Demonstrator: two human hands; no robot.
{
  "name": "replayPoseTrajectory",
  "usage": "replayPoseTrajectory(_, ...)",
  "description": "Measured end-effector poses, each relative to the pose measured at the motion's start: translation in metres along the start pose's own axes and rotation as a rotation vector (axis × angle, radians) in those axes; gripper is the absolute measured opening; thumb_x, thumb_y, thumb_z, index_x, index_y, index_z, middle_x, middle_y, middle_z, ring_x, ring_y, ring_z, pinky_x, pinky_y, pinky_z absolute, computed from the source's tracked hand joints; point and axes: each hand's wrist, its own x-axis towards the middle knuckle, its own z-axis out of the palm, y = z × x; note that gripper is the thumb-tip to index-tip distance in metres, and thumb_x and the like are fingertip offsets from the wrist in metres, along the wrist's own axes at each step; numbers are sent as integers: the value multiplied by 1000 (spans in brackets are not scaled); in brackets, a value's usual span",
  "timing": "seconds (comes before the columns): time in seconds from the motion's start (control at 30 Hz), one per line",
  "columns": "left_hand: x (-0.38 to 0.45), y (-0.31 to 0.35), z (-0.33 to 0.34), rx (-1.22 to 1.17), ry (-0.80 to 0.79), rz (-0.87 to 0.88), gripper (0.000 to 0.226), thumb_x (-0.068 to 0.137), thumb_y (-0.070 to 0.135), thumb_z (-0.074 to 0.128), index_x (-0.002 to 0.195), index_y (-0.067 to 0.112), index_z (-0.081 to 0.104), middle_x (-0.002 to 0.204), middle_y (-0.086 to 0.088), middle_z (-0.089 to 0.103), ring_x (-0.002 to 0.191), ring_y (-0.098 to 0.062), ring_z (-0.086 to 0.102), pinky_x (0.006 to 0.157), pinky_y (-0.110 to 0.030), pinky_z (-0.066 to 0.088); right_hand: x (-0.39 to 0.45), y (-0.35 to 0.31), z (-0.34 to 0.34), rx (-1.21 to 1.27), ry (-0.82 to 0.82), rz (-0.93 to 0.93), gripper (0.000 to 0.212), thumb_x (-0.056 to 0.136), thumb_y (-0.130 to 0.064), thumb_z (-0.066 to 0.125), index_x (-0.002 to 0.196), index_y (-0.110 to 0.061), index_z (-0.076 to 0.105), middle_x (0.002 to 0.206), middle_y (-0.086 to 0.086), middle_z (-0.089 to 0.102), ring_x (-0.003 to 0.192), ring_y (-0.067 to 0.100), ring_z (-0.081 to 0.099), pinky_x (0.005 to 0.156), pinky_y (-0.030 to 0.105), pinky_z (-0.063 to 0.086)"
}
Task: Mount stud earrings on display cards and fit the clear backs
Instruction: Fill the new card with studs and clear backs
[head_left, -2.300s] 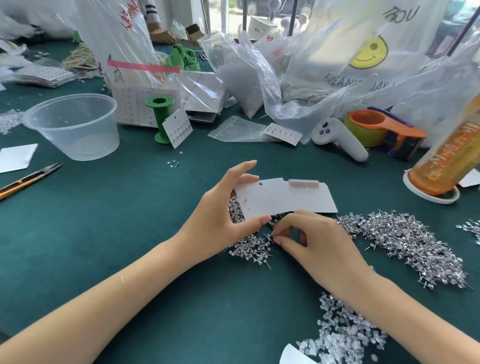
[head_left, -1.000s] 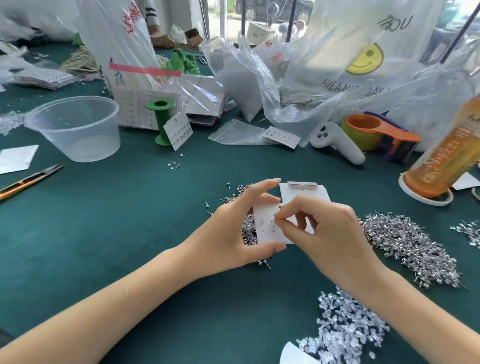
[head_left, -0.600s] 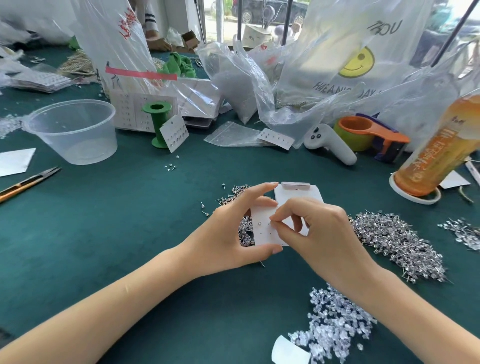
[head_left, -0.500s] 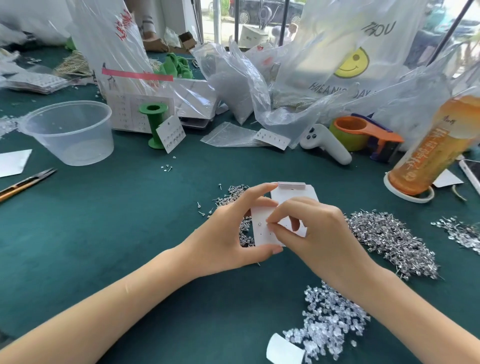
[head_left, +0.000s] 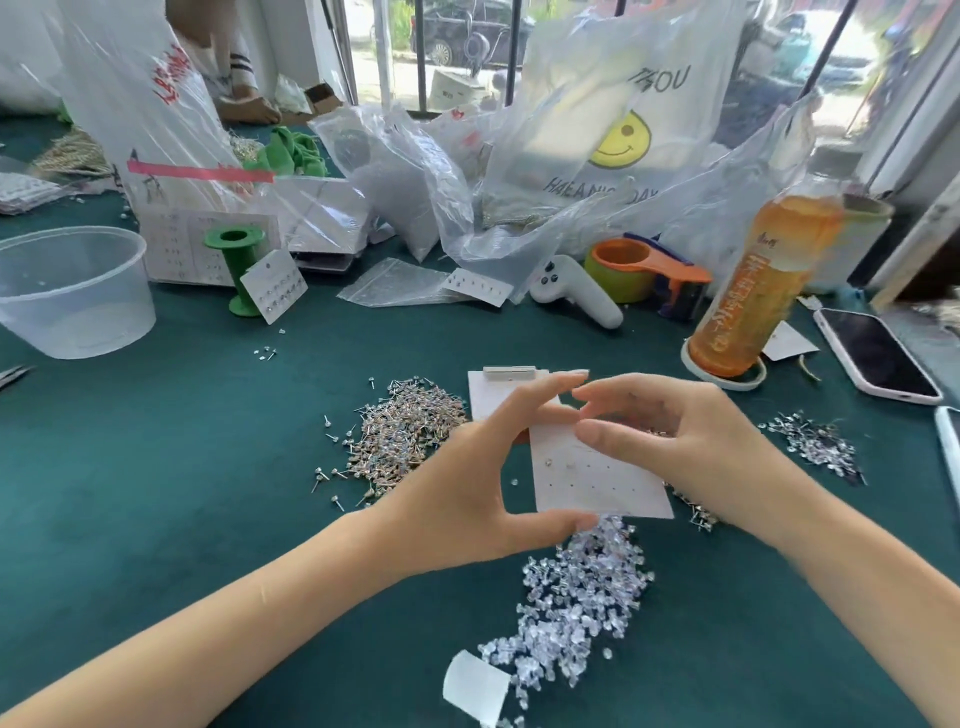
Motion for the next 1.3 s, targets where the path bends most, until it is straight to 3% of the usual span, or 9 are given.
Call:
replayPoseTrajectory(0.37,27,20,36,-16,-112,96,89,75,24,80,145,30,25,130,11,56,119,0,52,102,-18,39,-25,17,-29,16,-19,121,42,57,-54,73,92,-31,72,93,-9,72,92,5,64,82,20,49)
replayPoseTrajectory(0.47,30,22,40,11,-137,120,89,74,23,80,144,30,26,131,11,55,118,0,53,99,-20,42,-28,22,-31,4,-2,135,43,50,-58,74,84,-32,72,83,-7,72,77,10,67,69,23,52)
replayPoseTrajectory(0.57,31,22,42,66,-173,149,88,75,25,80,144,30,26,133,11,54,120,0,50,100,-19,40,-28,30,-31,-29,15,148,44,47,-61,76,74,-26,70,67,-6,64,57,8,56,50,19,40)
replayPoseTrajectory(0.73,28,19,39,215,-191,249,85,77,29,77,145,26,27,143,11,44,131,0,40,105,-17,35,-30,35,-24,-36,19,80,51,54,-60,78,80,-16,68,77,12,63,64,27,54,58,41,43)
replayPoseTrajectory(0.87,27,10,29,236,-117,195,88,76,48,73,146,35,21,143,24,31,132,11,28,105,-5,22,-33,38,-24,-71,230,28,53,54,-64,73,68,-15,58,61,0,55,52,8,45,49,19,34)
replayPoseTrajectory(0.93,27,0,21,261,-61,111,71,79,53,64,141,31,36,136,18,44,125,9,38,102,-7,29,-38,44,-25,-199,330,-20,48,61,-60,73,65,-17,52,58,-2,52,51,5,41,48,18,32)
replayPoseTrajectory(1.07,27,-22,9,303,-88,23,16,88,25,65,102,20,69,94,17,62,87,7,57,79,-6,40,-50,58,-18,-390,488,-215,39,67,-43,80,64,-18,50,61,-6,49,63,11,45,56,15,35)
replayPoseTrajectory(1.17,28,-26,13,333,-192,-13,11,88,19,66,97,22,72,89,24,59,78,13,54,71,-1,36,-54,72,-14,-559,562,-470,41,73,-37,78,63,-6,53,63,-4,47,61,16,42,56,23,35)
replayPoseTrajectory(1.3,29,-27,20,361,-263,-17,17,90,21,64,105,26,70,99,12,62,82,6,58,77,-8,42,-56,84,-6,-626,598,-668,45,81,-44,71,65,-5,55,63,1,49,61,19,42,58,27,38)
